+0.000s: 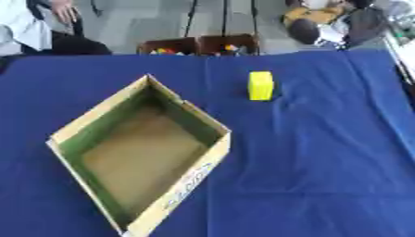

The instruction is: Pick up objects on the table and place them in the box.

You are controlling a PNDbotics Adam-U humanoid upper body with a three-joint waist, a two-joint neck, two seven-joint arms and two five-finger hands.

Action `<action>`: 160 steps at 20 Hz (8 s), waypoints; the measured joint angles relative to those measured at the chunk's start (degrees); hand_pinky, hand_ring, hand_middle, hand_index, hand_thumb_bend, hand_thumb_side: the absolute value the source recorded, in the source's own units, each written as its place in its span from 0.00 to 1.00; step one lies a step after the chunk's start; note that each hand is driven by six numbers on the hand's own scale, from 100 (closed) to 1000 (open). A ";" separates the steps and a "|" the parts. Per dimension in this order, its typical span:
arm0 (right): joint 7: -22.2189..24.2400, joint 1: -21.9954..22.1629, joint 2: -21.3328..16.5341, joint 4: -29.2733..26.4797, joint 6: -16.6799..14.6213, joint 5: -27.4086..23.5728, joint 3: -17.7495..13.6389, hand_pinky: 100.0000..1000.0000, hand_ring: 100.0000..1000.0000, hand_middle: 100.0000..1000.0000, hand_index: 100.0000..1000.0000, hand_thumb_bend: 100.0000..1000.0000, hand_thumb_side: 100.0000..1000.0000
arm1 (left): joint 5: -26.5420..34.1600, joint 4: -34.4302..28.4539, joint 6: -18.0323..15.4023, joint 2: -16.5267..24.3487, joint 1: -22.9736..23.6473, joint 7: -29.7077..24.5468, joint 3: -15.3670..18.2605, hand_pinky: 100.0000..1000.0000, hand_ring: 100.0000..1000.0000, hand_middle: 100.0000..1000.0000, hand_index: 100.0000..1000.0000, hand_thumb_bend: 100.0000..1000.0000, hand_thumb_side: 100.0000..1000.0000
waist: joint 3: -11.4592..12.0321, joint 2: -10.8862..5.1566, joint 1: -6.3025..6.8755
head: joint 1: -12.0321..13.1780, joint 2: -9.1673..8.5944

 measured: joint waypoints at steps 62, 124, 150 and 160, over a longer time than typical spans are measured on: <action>13.01 -4.59 8.21 28.49 6.02 26.79 -8.40 0.91 1.00 0.92 0.97 0.58 0.35 | -0.58 0.00 1.95 -0.56 -0.45 -2.49 -1.02 0.72 0.63 0.83 0.95 0.00 1.00 | 1.25 0.06 -0.01 | -1.36 -0.78; -0.05 -7.48 8.69 38.36 16.90 47.83 -11.46 0.77 0.84 0.38 0.81 0.48 0.32 | -2.41 0.00 3.04 -3.08 -1.64 -5.10 -1.72 0.72 0.63 0.83 0.95 0.00 1.00 | 3.70 3.06 -0.01 | -5.67 -3.65; 0.40 -7.22 8.71 37.98 17.91 42.32 -11.44 0.75 0.77 0.00 0.61 0.13 0.12 | -2.40 0.00 3.27 -3.11 -1.90 -5.33 -1.73 0.72 0.63 0.83 0.95 0.00 1.00 | 3.64 3.21 -0.01 | -5.69 -4.13; 1.07 -7.25 7.74 35.08 17.18 36.80 -10.72 0.75 0.75 0.00 0.54 0.07 0.09 | -1.85 0.00 3.53 -2.98 -1.88 -5.07 -1.72 0.72 0.63 0.83 0.95 0.00 1.00 | 3.19 3.15 -0.15 | -5.55 -4.12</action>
